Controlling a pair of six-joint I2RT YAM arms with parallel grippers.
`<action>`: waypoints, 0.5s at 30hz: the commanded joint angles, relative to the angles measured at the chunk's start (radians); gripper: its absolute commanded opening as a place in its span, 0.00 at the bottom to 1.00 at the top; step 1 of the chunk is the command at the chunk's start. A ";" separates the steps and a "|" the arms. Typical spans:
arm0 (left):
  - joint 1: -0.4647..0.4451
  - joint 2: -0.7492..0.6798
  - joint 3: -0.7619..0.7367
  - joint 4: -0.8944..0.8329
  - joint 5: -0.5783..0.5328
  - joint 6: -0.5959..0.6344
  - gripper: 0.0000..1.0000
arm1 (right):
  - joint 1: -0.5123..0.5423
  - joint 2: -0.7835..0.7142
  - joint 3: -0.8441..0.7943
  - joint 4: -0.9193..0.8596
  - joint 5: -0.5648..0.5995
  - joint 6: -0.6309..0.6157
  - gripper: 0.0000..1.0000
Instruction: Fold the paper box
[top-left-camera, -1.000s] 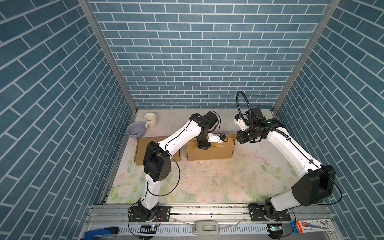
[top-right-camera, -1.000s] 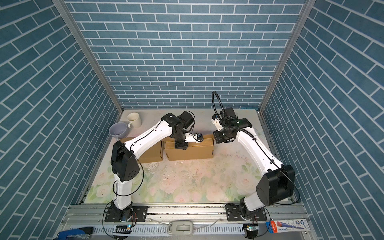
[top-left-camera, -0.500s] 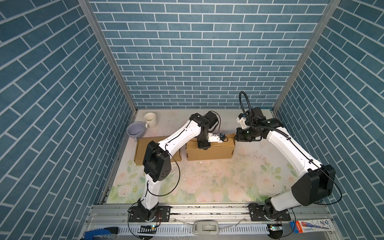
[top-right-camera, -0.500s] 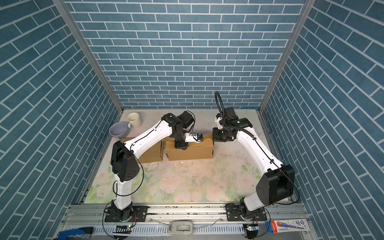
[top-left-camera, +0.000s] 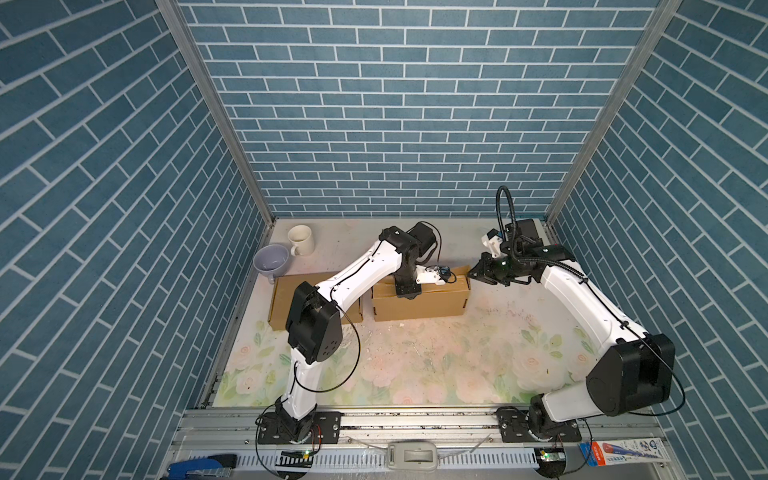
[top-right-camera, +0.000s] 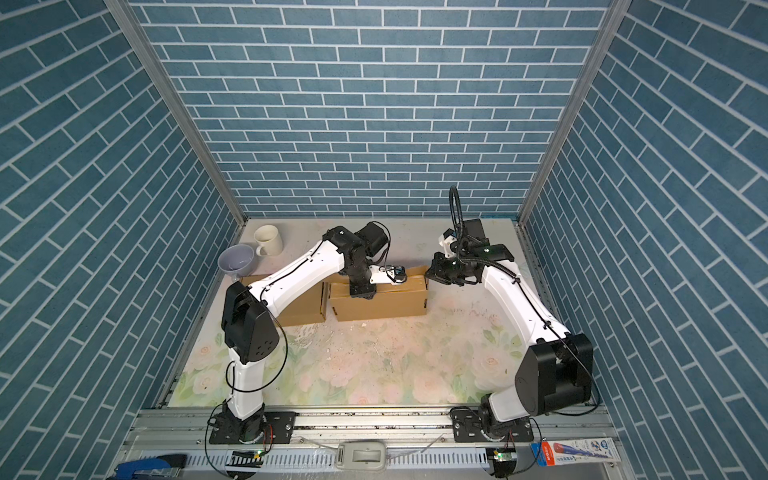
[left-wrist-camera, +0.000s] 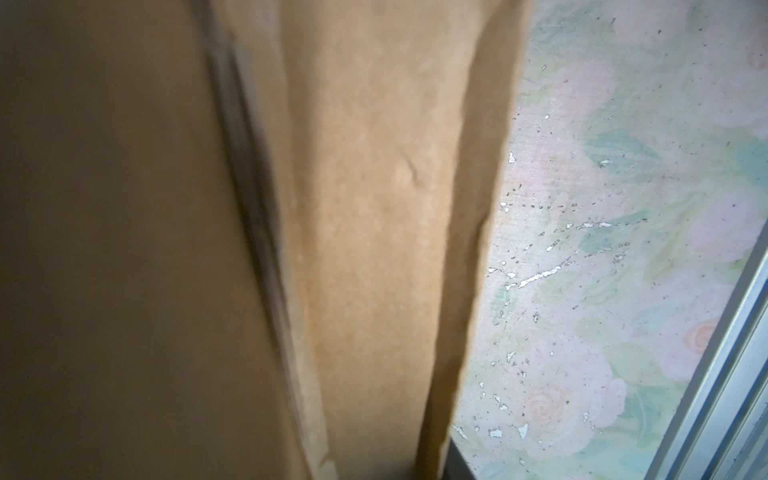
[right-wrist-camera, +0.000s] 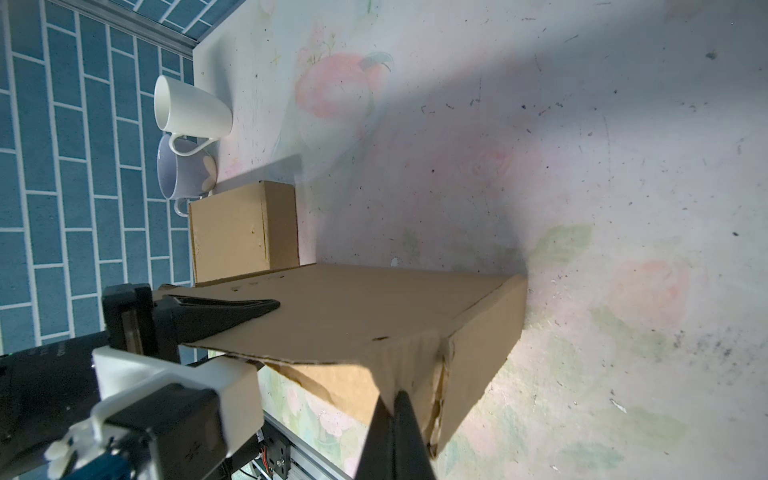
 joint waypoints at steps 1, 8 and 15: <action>-0.006 0.055 -0.028 -0.010 0.024 0.000 0.30 | -0.002 -0.011 -0.031 -0.012 0.067 -0.039 0.00; -0.013 0.061 -0.008 -0.013 0.021 -0.008 0.31 | 0.005 0.003 -0.022 -0.053 0.136 -0.092 0.00; -0.024 0.072 0.004 -0.021 0.021 -0.012 0.31 | 0.024 0.019 0.036 -0.070 0.159 -0.097 0.10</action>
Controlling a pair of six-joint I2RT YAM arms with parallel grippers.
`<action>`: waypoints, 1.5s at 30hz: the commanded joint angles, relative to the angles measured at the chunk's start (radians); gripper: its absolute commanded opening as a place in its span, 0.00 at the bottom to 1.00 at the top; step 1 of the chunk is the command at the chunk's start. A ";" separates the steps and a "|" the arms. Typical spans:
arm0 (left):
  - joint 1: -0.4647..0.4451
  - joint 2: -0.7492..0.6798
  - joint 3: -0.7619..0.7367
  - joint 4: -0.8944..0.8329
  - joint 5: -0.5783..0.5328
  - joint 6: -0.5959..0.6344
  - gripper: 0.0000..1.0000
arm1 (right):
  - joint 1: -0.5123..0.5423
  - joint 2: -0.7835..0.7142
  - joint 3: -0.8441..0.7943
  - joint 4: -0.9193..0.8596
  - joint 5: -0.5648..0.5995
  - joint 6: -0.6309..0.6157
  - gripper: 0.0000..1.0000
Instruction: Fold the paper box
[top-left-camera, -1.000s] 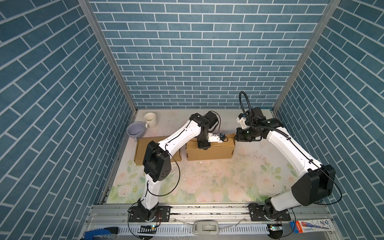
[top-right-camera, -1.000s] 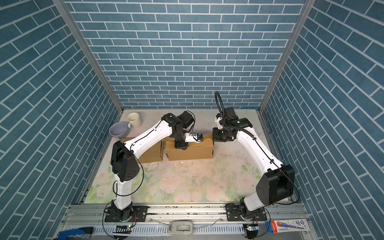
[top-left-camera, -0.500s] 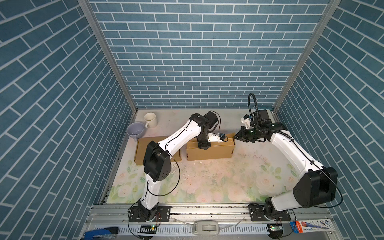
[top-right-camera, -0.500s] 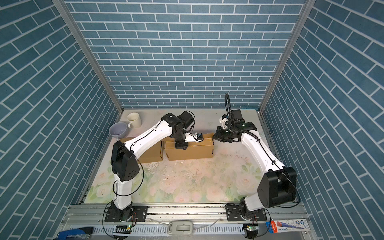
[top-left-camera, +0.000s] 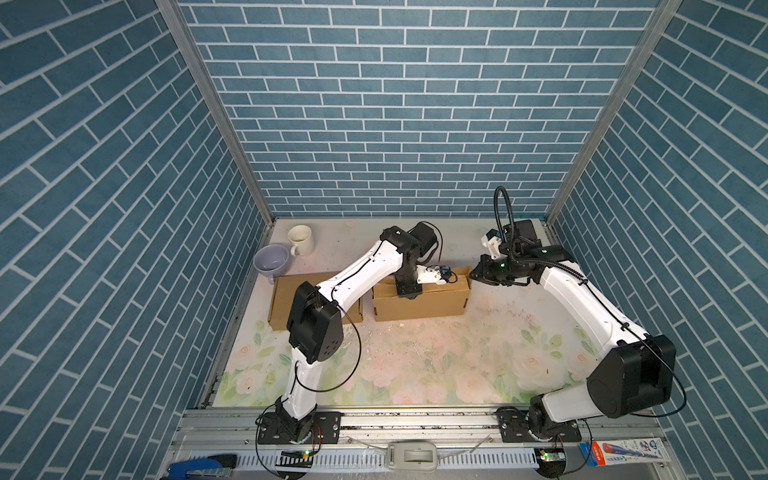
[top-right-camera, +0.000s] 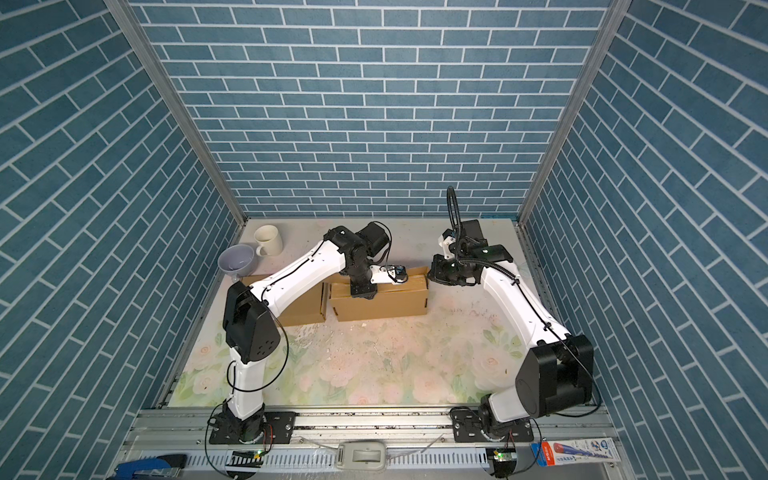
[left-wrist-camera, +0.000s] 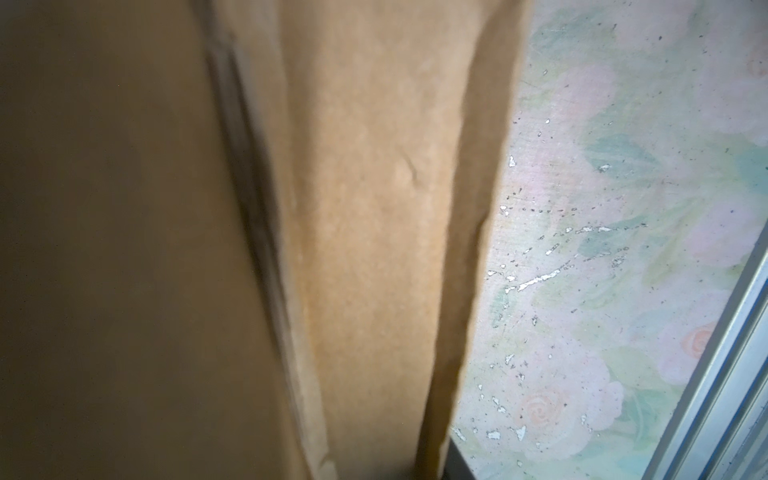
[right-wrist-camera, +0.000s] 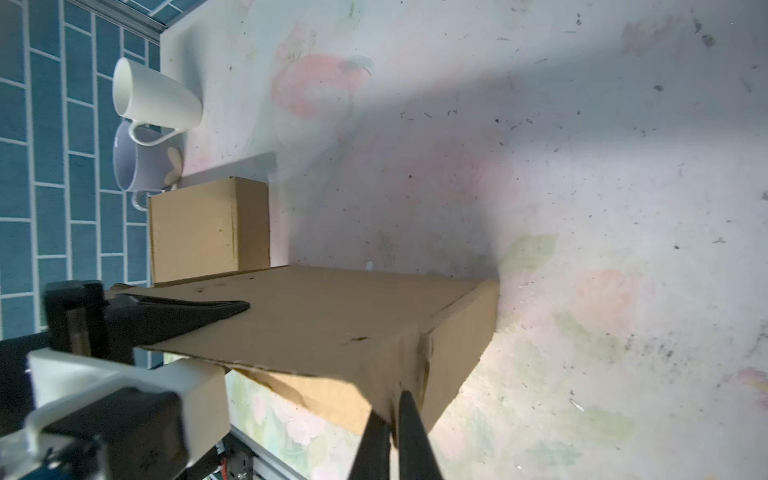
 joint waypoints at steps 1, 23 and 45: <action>-0.017 0.060 -0.013 -0.017 0.025 0.000 0.32 | 0.008 0.022 0.041 -0.048 0.067 -0.025 0.11; -0.017 0.066 -0.007 -0.022 0.026 -0.001 0.31 | 0.031 0.024 0.083 0.025 -0.016 0.096 0.00; -0.013 0.047 0.017 0.021 -0.073 -0.037 0.50 | 0.020 0.040 -0.084 0.009 0.110 0.016 0.00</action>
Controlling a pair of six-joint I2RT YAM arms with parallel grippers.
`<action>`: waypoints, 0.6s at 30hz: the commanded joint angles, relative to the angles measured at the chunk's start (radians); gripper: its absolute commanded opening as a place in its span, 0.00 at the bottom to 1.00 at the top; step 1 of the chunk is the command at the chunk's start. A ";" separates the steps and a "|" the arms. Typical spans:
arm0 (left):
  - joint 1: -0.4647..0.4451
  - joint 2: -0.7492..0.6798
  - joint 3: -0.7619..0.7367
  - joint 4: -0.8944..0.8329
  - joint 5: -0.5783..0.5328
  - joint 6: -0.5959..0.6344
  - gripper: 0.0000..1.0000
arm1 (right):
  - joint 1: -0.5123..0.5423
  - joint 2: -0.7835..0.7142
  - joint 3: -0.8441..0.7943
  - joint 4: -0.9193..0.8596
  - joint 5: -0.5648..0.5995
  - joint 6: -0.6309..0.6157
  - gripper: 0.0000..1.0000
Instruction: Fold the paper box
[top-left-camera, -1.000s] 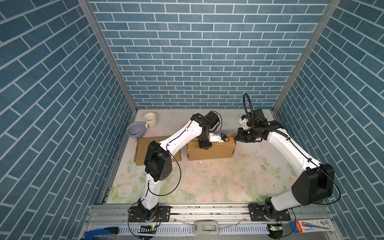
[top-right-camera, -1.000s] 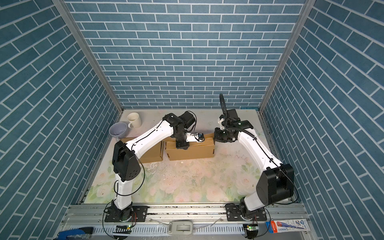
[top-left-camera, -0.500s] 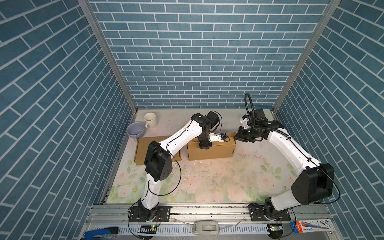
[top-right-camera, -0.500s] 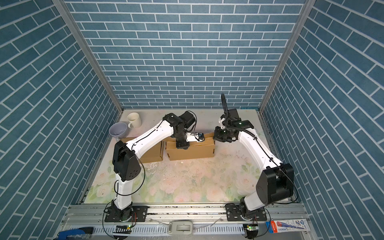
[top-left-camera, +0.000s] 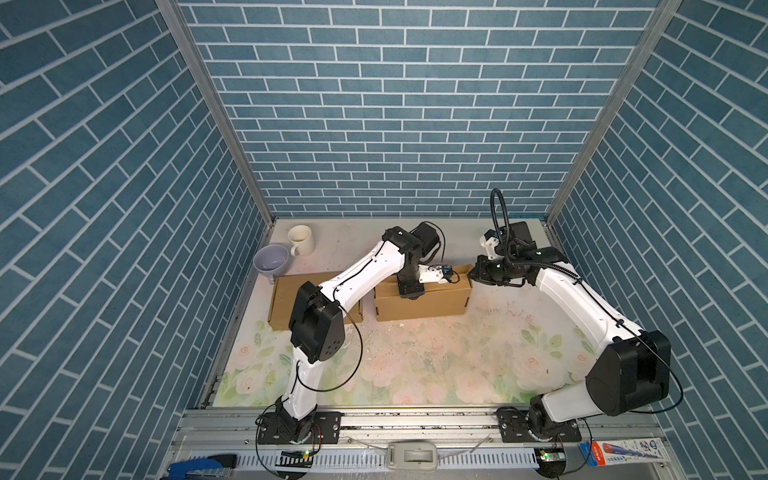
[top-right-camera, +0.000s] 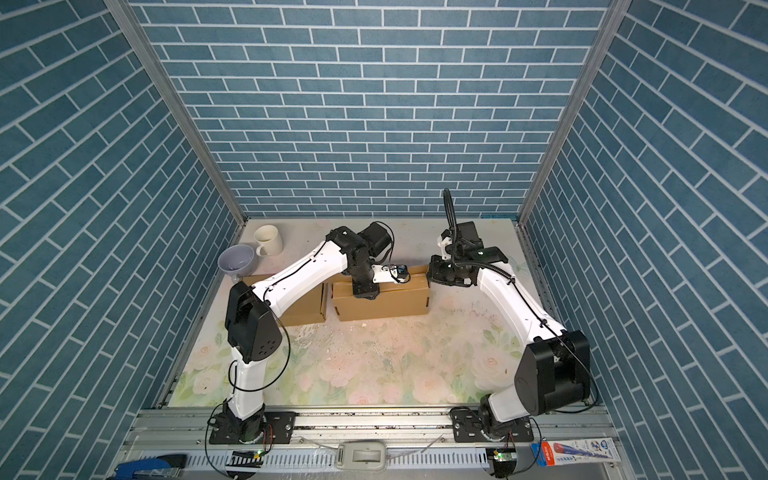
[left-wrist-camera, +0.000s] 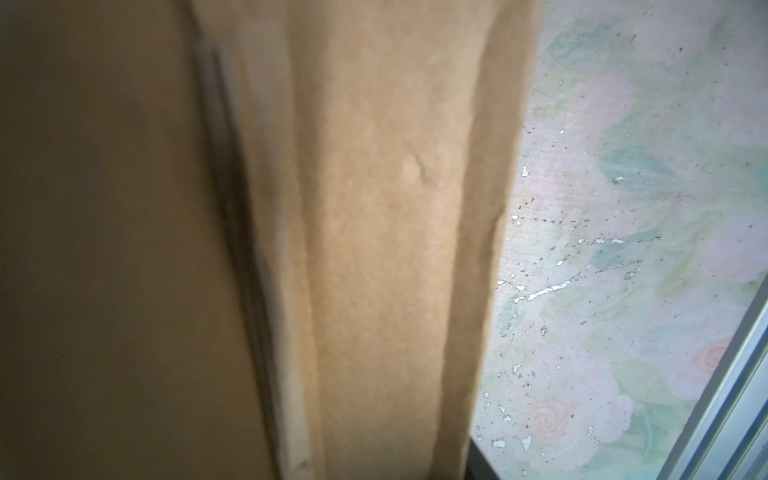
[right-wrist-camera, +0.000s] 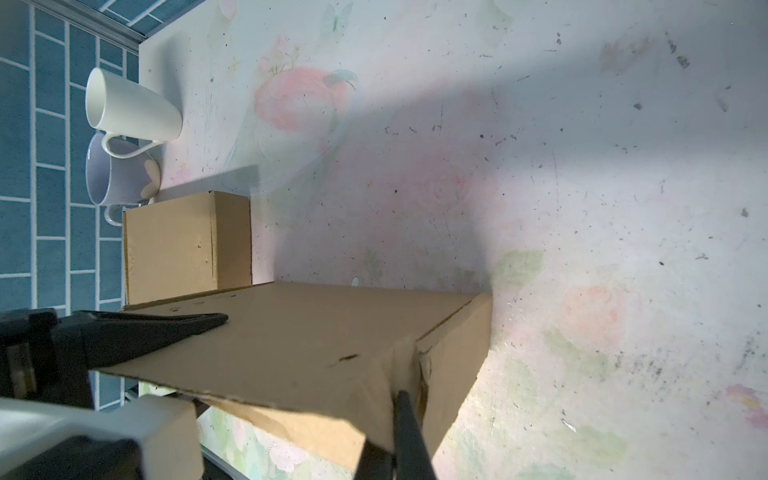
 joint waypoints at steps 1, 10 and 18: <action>-0.007 0.038 0.012 0.007 -0.044 -0.009 0.51 | 0.000 0.025 -0.051 -0.067 0.061 -0.014 0.00; -0.007 -0.024 0.074 0.011 -0.070 -0.020 0.63 | 0.000 0.015 -0.031 -0.082 0.086 -0.020 0.00; -0.008 -0.065 0.086 0.022 -0.046 -0.037 0.67 | 0.008 0.017 -0.027 -0.079 0.090 -0.016 0.00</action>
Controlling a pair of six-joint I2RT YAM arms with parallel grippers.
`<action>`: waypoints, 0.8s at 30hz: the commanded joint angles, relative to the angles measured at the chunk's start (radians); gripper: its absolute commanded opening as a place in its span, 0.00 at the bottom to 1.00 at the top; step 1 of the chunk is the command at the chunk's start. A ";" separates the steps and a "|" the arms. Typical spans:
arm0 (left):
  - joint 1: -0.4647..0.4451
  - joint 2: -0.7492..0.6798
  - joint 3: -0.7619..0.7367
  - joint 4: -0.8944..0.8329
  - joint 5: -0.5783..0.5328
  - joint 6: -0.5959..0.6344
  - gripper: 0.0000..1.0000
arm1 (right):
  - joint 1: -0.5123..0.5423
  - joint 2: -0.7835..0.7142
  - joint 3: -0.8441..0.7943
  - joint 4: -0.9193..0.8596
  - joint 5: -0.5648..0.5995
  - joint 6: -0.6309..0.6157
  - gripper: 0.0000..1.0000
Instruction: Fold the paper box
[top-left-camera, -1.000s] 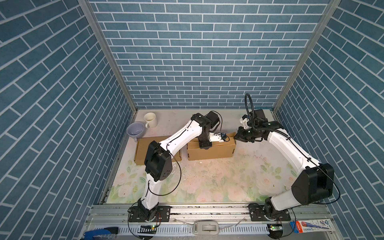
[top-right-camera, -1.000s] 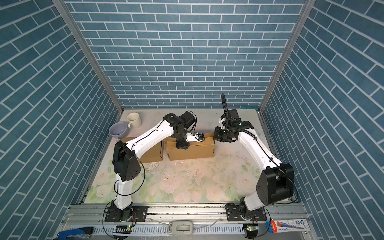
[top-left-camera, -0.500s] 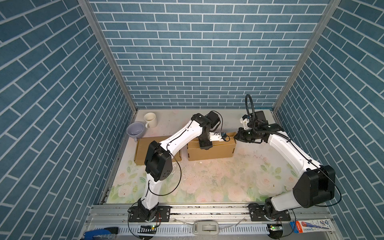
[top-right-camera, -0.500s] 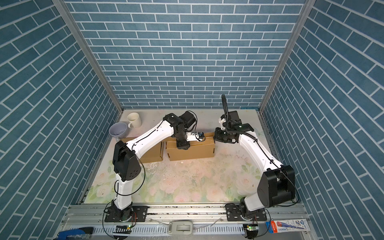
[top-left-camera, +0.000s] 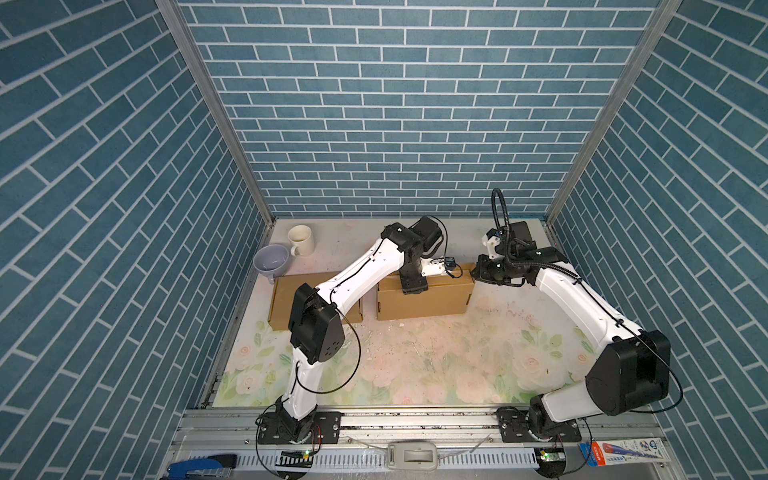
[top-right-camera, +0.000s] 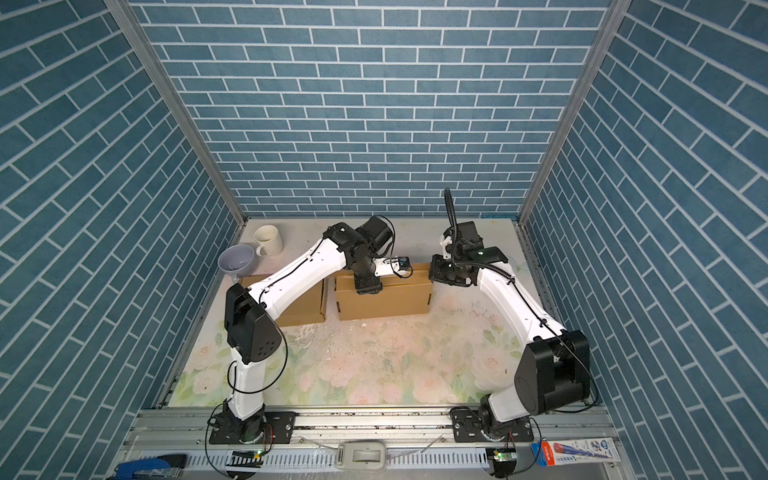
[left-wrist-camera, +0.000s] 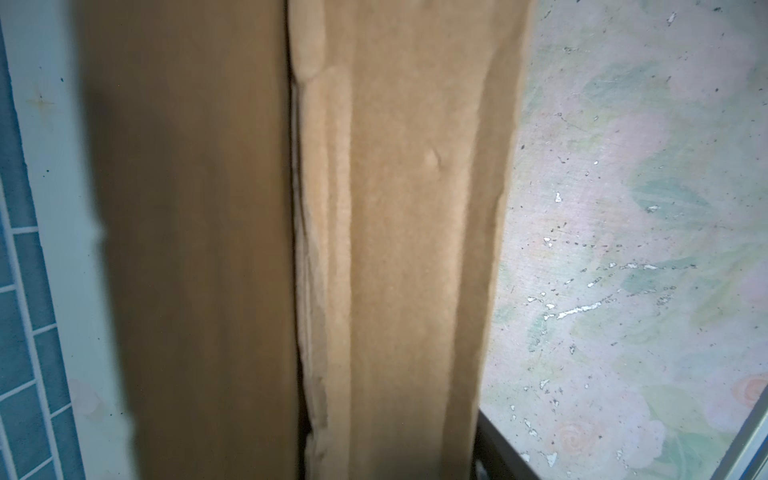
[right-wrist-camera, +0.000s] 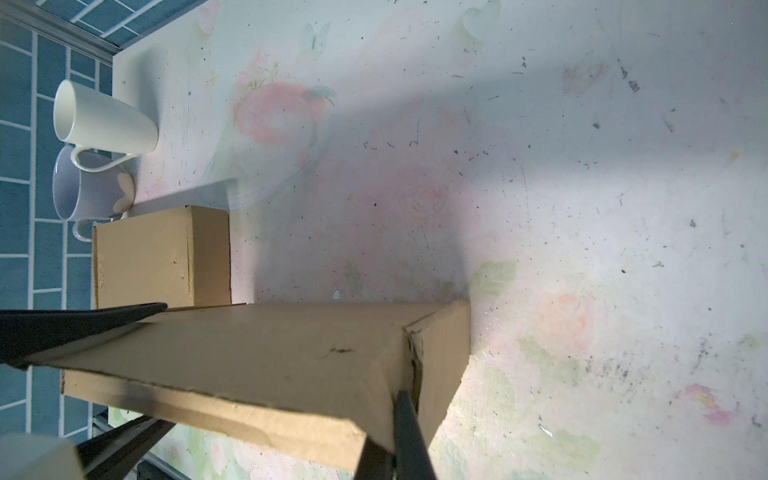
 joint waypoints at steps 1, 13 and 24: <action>-0.002 -0.051 0.025 0.008 0.004 -0.018 0.67 | 0.007 0.018 -0.027 -0.086 0.033 -0.012 0.00; 0.001 -0.218 -0.033 0.178 0.013 -0.118 0.70 | 0.021 0.014 -0.028 -0.087 0.052 -0.004 0.00; 0.175 -0.622 -0.464 0.311 0.091 -0.438 0.63 | 0.029 0.009 -0.038 -0.087 0.078 -0.006 0.00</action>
